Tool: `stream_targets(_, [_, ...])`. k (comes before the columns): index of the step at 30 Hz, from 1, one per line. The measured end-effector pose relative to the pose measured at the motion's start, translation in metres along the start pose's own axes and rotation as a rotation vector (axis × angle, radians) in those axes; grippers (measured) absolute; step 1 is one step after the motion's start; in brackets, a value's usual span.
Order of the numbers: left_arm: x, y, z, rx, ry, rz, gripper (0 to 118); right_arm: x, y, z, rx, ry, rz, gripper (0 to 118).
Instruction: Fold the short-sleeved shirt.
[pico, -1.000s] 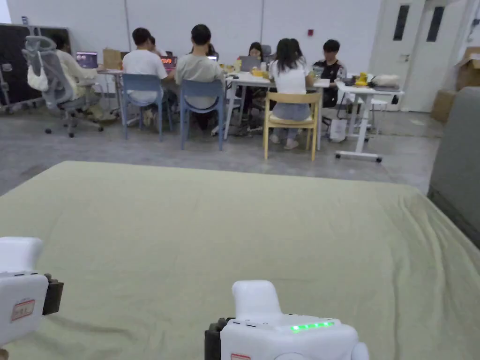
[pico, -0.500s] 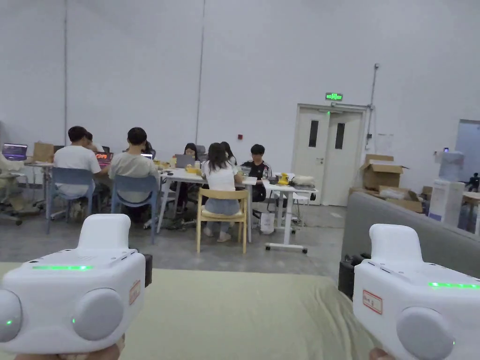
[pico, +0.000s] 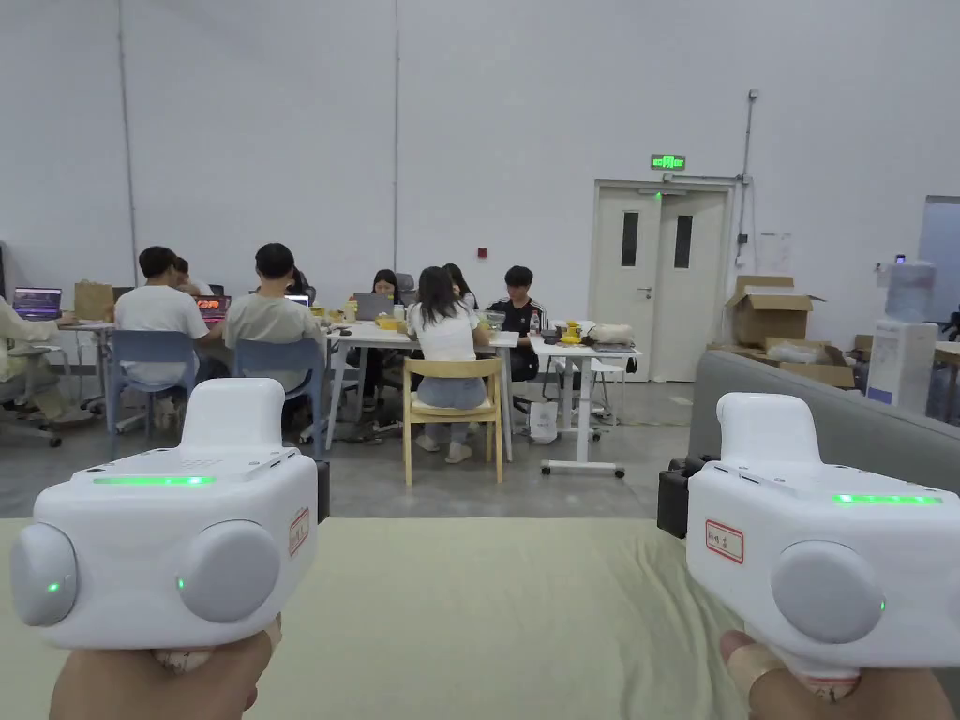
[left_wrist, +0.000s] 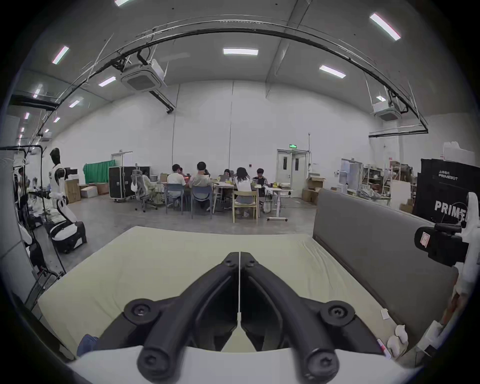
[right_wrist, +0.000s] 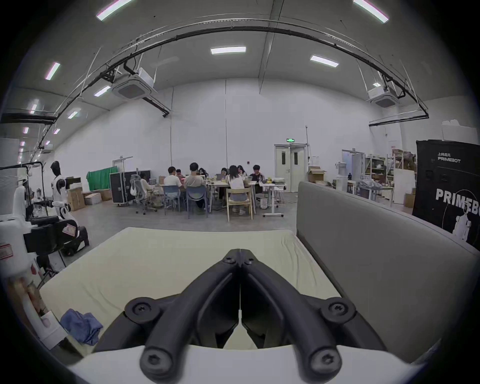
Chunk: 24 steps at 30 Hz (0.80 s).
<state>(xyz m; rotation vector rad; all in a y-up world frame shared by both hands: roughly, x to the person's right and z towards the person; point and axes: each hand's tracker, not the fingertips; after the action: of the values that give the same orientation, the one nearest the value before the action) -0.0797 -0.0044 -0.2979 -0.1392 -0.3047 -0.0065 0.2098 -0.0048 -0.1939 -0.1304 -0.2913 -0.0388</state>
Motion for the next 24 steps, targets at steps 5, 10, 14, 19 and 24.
stream_targets(5, [0.002,0.005,0.006,0.012,-0.011,0.01,0,-0.004,0.004,-0.002,0.006,0.019,-0.002,3])
stream_targets(10, [0.002,0.008,0.01,0.021,-0.021,0.005,0,-0.012,0.002,-0.002,0.001,0.021,0.024,3])
stream_targets(14, [0.0,0.007,0.009,0.028,-0.031,0.005,73,-0.011,0.006,-0.006,-0.007,0.045,0.015,80])
stream_targets(19, [-0.009,0.014,0.017,0.055,-0.03,0.029,118,-0.01,0.02,0.007,0.027,0.07,0.003,118])
stream_targets(24, [-0.008,0.011,0.014,0.032,-0.029,0.022,118,-0.018,0.008,-0.008,-0.043,0.106,-0.025,118])
